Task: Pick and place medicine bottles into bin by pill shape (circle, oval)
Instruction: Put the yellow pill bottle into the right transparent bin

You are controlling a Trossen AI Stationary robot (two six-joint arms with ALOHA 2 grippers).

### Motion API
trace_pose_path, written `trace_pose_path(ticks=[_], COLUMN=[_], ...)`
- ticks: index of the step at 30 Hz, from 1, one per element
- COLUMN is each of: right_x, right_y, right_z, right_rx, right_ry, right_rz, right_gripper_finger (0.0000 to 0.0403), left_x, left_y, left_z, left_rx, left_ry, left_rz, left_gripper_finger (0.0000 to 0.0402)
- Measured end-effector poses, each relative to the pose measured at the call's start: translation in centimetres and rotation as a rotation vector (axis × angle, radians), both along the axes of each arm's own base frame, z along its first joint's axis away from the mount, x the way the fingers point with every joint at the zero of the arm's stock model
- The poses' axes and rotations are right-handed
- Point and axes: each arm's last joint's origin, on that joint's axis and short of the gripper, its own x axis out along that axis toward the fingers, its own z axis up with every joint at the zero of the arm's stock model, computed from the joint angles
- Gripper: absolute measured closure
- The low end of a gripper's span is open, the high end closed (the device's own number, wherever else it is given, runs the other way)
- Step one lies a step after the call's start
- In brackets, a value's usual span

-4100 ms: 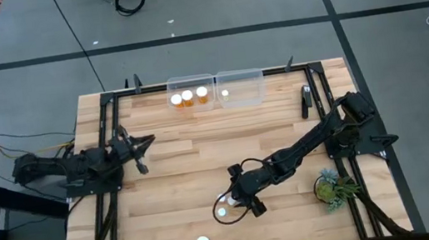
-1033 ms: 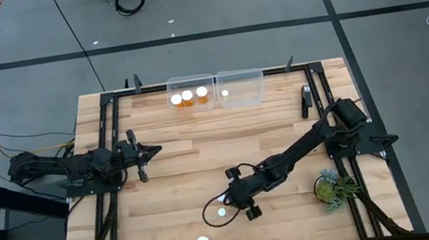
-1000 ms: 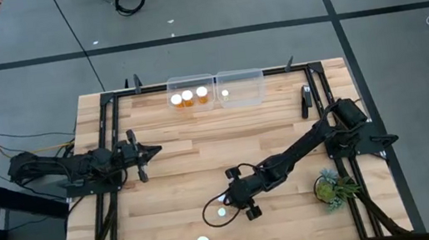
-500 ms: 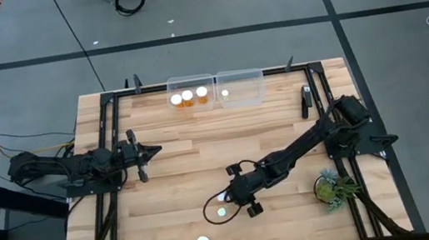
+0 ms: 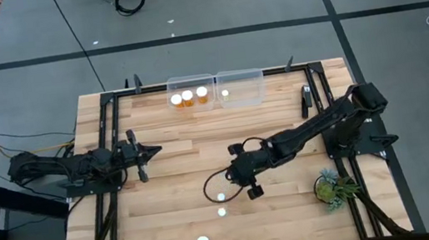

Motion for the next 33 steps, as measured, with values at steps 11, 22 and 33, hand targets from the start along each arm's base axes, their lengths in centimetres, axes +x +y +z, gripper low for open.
trace_pose_path(ticks=[11, 22, 33], right_x=[-1.5, -4.9, -5.6], right_y=[-3.8, -9.8, -16.3], right_z=[3.7, 8.5, 8.2], right_rx=[-0.030, -0.062, -0.144], right_ry=[-0.059, -0.147, -0.120], right_rz=[-0.055, -0.203, -0.327], right_gripper_finger=[0.0274, 0.0274, 0.0274], left_x=[0.0, 0.0, 0.0], left_y=[0.0, 0.0, 0.0], left_z=[0.0, 0.0, 0.0], left_rx=[-0.068, -0.206, -0.204], left_ry=[-0.021, -0.061, -0.061], left_rz=[0.004, 0.013, 0.012], left_gripper_finger=[0.0389, 0.0370, 0.0376])
